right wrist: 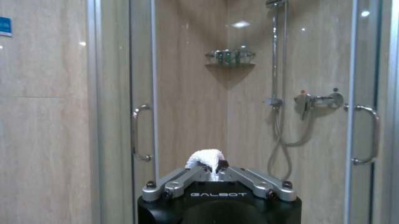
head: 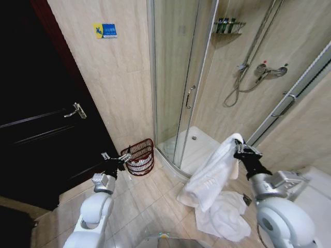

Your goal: Discard the used towel into the hamper.

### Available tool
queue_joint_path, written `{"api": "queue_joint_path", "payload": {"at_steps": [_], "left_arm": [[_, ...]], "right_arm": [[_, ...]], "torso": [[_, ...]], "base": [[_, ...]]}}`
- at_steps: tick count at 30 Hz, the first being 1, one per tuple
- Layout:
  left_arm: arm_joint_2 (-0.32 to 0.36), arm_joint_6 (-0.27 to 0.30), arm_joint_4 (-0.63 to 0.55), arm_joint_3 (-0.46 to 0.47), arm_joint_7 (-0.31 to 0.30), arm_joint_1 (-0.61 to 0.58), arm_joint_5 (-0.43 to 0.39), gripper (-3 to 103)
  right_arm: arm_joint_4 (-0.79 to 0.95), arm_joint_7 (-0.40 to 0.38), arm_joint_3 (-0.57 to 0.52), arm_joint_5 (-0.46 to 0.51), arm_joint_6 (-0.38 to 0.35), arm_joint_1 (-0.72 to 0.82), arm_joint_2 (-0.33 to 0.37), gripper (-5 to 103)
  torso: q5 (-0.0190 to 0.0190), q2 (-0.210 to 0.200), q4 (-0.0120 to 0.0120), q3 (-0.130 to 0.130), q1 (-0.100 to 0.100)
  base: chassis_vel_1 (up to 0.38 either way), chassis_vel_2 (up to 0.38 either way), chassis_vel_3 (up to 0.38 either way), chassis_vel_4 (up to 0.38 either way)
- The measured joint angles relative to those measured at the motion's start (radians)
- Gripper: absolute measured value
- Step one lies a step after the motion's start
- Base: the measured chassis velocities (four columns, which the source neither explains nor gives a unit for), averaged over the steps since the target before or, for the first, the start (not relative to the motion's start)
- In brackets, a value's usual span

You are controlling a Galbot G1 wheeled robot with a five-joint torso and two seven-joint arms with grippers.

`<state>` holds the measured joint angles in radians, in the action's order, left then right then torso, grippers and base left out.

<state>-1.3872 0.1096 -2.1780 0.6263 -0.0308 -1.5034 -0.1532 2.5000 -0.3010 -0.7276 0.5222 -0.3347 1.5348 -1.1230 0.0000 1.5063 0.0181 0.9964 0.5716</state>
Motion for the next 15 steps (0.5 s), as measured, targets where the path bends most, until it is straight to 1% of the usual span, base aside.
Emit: {"api": "queue_joint_path", "payload": {"at_steps": [7, 15], "left_arm": [[0.0, 0.0, 0.0, 0.0, 0.0, 0.0, 0.0, 100], [0.0, 0.0, 0.0, 0.0, 0.0, 0.0, 0.0, 100]], "right_arm": [[0.0, 0.028, 0.02, -0.024, 0.011, 0.0, -0.013, 2], [0.0, 0.043, 0.018, -0.047, 0.026, 0.002, -0.011, 2]], "torso": [[-0.0001, 0.0, 0.0, 0.0, 0.0], [0.0001, 0.0, 0.0, 0.0, 0.0]], "base": [[0.0, 0.0, 0.0, 0.0], [0.054, 0.07, 0.049, 0.067]]}}
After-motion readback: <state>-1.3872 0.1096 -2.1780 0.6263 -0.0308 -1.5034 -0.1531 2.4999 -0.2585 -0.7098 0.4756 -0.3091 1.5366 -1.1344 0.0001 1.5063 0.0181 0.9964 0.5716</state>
